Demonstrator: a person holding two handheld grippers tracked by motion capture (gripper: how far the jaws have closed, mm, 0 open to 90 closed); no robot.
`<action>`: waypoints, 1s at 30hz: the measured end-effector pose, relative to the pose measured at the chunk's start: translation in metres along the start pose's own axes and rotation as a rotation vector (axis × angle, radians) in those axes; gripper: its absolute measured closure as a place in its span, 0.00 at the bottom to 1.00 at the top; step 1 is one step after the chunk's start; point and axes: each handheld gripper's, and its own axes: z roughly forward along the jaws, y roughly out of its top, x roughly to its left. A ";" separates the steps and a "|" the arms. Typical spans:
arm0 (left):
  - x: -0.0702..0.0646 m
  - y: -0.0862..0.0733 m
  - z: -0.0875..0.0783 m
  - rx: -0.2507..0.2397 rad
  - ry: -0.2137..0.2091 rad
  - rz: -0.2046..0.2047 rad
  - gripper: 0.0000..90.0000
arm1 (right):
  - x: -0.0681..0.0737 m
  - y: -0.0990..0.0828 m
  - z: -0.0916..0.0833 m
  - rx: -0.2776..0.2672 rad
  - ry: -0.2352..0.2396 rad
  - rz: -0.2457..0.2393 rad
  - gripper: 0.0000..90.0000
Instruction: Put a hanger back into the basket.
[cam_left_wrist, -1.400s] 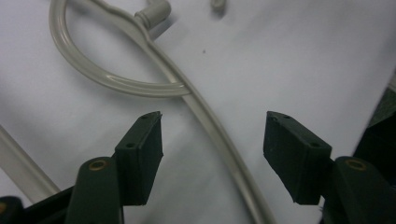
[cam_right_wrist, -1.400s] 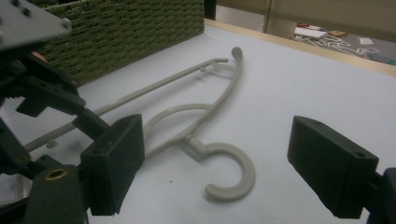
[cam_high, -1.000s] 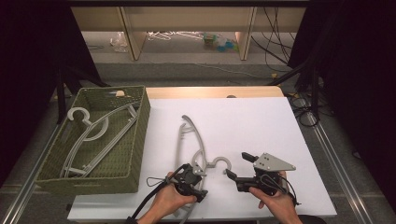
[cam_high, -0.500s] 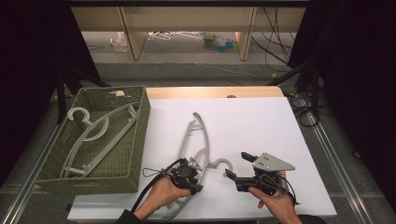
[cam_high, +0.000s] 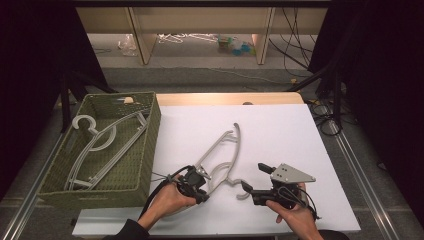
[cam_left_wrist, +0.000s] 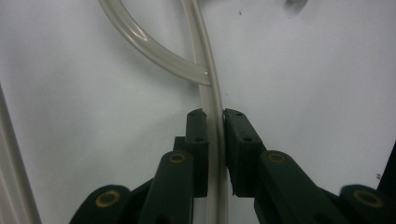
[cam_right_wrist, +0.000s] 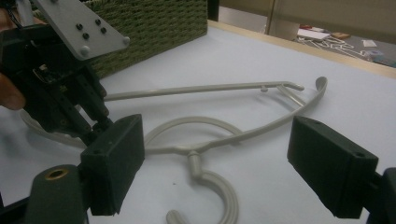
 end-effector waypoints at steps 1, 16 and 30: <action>0.001 0.001 0.001 -0.004 0.010 -0.003 0.88 | 0.000 0.000 0.000 -0.007 0.001 0.002 0.22; 0.012 0.008 0.005 -0.028 -0.028 -0.028 0.90 | 0.001 0.000 0.002 -0.002 0.005 -0.002 0.22; 0.044 0.002 -0.042 -0.277 -0.093 -0.236 0.90 | 0.000 0.005 -0.005 -0.066 -0.022 -0.001 0.25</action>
